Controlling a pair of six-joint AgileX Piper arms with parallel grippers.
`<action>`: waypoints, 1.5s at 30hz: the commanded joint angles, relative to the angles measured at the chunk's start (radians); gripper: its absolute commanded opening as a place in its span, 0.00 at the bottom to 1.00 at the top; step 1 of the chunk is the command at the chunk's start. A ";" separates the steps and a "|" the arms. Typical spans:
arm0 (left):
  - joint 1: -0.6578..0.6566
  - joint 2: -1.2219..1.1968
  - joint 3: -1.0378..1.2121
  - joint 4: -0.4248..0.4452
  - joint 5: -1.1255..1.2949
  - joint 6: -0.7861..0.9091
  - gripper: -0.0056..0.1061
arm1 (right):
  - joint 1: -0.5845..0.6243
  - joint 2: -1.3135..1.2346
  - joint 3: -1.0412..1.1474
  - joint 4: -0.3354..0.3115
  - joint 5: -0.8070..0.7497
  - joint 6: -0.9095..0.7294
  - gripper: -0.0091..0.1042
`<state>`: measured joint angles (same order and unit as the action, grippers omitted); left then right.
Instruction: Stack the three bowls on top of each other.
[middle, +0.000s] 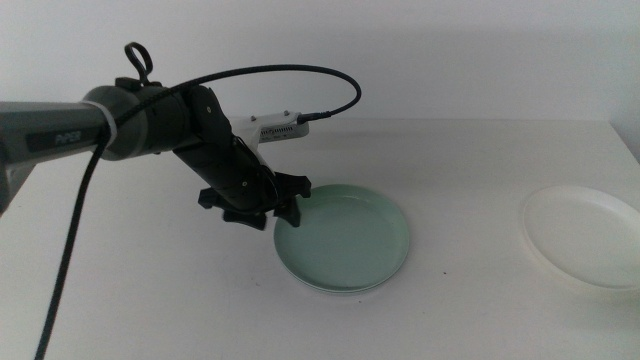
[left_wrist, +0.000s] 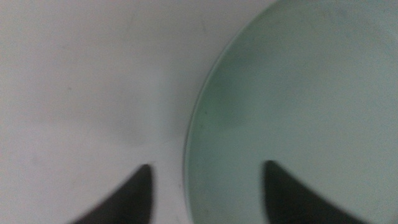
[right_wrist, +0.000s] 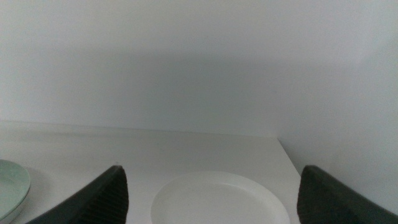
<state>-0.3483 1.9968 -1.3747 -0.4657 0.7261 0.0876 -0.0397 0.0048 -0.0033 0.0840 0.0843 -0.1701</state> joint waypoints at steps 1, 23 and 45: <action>0.001 -0.043 0.002 0.017 0.021 0.042 0.72 | -0.006 -0.005 0.003 -0.001 -0.010 -0.006 0.82; 0.002 -1.050 0.220 -0.027 0.250 0.339 0.89 | -0.006 -0.005 0.003 -0.001 -0.010 -0.006 0.82; 0.002 -1.098 0.226 -0.002 0.166 0.341 0.89 | -0.006 -0.005 0.003 -0.001 -0.010 -0.006 0.82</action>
<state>-0.3483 0.9050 -1.1505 -0.4640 0.9094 0.4264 -0.0397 0.0048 -0.0033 0.0840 0.0843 -0.1701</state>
